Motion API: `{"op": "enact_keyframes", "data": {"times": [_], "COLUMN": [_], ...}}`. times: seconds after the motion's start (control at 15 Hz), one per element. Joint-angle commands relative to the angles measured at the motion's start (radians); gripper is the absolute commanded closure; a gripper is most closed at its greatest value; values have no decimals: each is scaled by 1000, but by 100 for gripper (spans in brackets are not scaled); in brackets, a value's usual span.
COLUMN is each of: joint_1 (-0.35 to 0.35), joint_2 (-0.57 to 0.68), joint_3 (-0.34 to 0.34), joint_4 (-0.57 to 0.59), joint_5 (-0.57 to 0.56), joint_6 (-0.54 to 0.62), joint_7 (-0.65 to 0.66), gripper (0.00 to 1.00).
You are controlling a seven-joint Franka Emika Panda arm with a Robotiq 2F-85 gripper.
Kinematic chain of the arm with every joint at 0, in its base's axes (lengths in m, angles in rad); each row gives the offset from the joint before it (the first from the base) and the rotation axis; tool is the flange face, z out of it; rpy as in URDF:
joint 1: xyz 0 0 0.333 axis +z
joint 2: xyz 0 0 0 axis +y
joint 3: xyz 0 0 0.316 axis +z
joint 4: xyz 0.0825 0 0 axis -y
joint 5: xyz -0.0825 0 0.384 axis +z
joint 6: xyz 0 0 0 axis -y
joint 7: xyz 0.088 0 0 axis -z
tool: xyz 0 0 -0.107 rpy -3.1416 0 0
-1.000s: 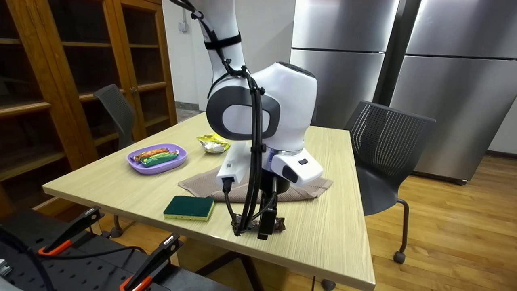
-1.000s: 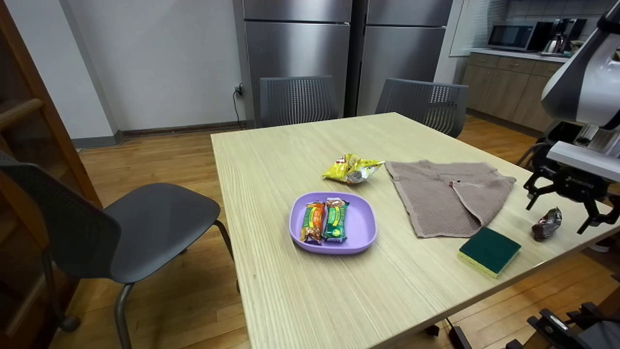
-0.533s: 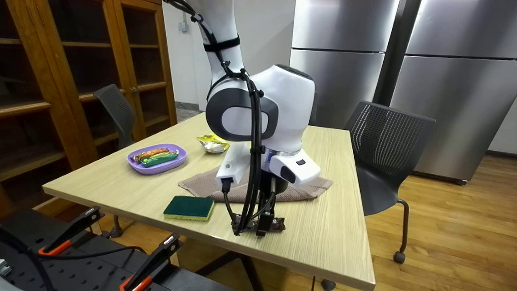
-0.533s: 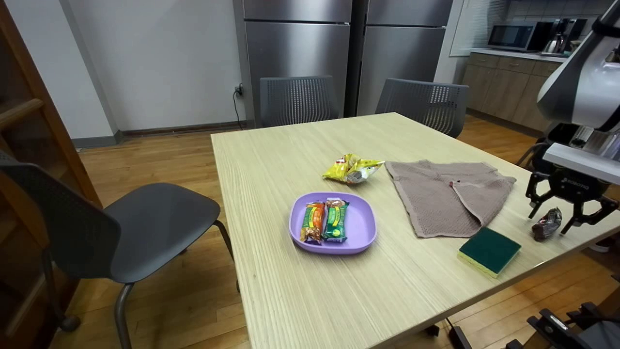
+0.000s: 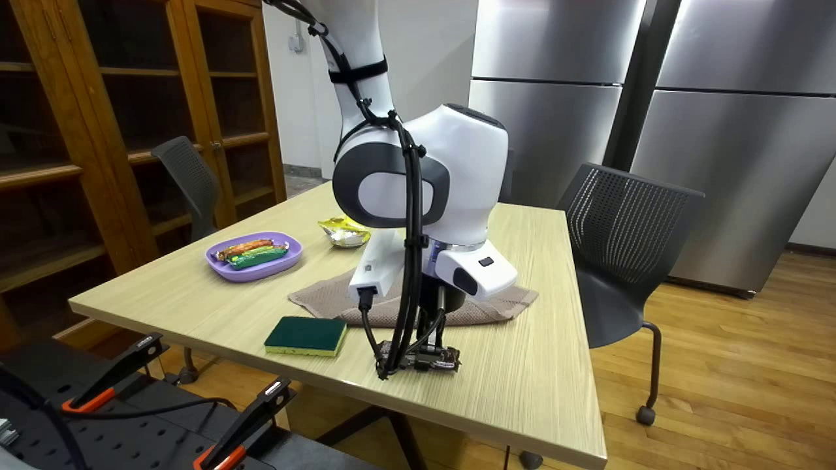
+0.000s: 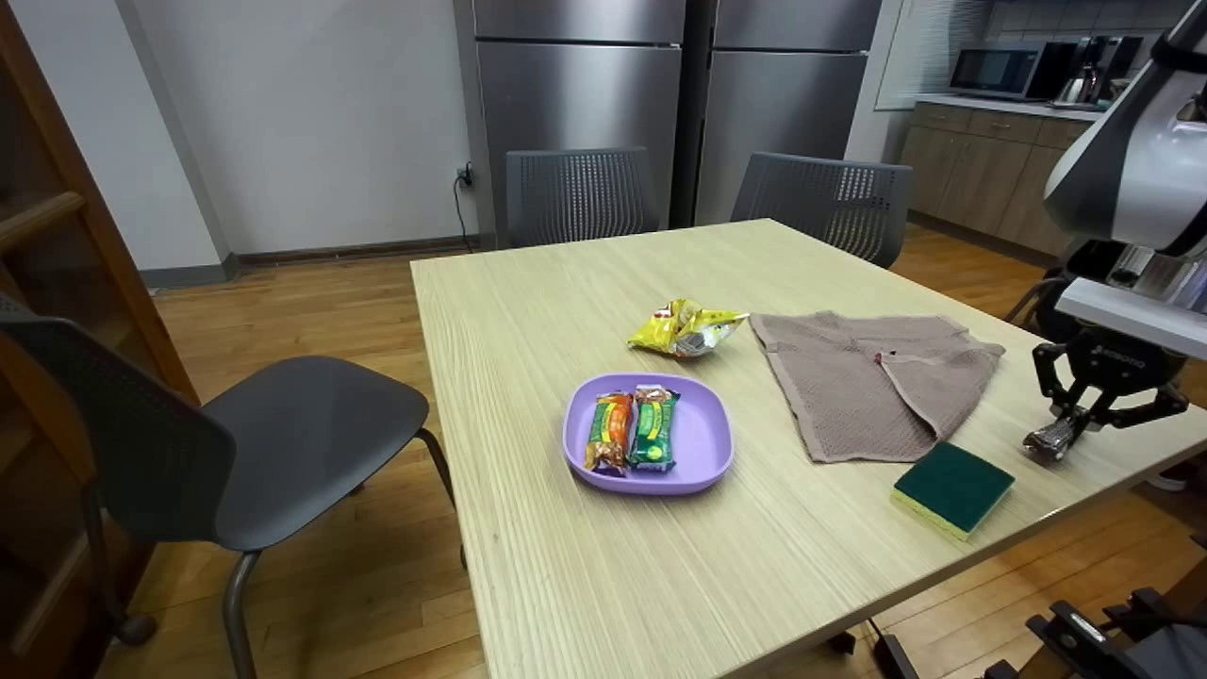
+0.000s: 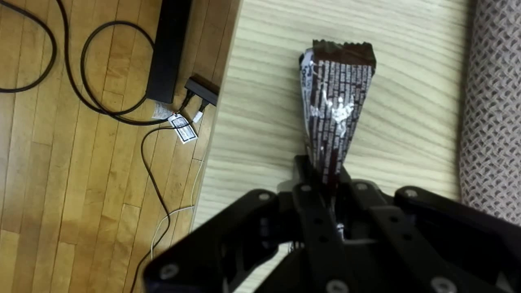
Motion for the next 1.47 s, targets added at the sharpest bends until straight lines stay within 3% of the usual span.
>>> {"op": "enact_keyframes", "data": {"times": [0.0, 0.67, 1.4], "joint_1": [-7, -7, 70], "joint_2": [-2, -56, -172], "joint_3": [12, 35, 87], "joint_4": [4, -16, -48], "joint_5": [13, -25, -5], "joint_6": [10, 10, 45], "joint_7": [-8, -3, -34], "gripper": [97, 97, 97]}}
